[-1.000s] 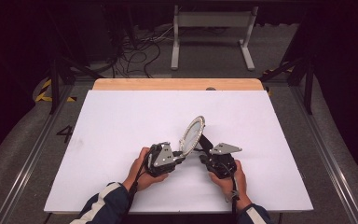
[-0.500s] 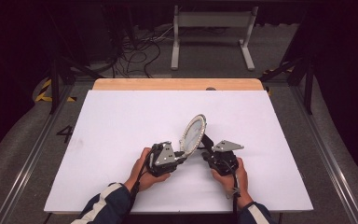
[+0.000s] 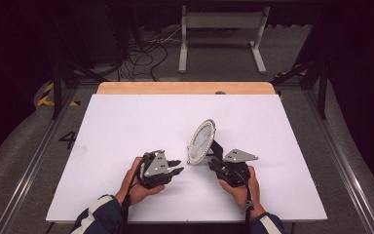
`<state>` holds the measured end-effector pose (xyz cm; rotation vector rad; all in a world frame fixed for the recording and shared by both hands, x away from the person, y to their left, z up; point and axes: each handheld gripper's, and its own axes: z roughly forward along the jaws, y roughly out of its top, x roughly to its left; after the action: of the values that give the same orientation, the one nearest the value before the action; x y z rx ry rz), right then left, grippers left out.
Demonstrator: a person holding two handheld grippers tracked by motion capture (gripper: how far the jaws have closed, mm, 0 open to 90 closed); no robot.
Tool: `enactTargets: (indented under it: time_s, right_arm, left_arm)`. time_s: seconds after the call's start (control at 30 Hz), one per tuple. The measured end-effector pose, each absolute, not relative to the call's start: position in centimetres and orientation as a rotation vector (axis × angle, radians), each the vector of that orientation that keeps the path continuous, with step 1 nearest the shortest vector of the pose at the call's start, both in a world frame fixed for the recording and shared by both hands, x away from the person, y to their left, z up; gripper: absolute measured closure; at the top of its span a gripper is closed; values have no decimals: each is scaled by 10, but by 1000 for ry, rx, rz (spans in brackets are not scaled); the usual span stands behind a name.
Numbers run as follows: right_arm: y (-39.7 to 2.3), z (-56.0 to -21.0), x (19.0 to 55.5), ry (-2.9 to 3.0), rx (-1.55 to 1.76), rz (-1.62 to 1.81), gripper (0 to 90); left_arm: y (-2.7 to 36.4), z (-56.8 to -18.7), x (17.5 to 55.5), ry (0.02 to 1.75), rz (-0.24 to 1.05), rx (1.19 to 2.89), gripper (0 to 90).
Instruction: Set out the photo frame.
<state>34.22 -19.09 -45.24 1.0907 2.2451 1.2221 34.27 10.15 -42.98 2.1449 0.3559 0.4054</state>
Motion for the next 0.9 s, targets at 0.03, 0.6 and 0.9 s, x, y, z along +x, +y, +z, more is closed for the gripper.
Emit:
enactTargets:
  time_s: [0.03, 0.6, 0.9]
  right_arm:
    - [-190, -451, 341, 2242, 1080, 1226, 751]
    - [-169, -442, 334, 2202, 1077, 1317, 471]
    - [-150, -440, 344, 2176, 1090, 1343, 425]
  left_arm:
    - [107, -430, 342, 372, 406, 2139, 700]
    - [171, -451, 322, 547, 442, 2162, 337]
    - [183, -457, 310, 622, 429, 2179, 237]
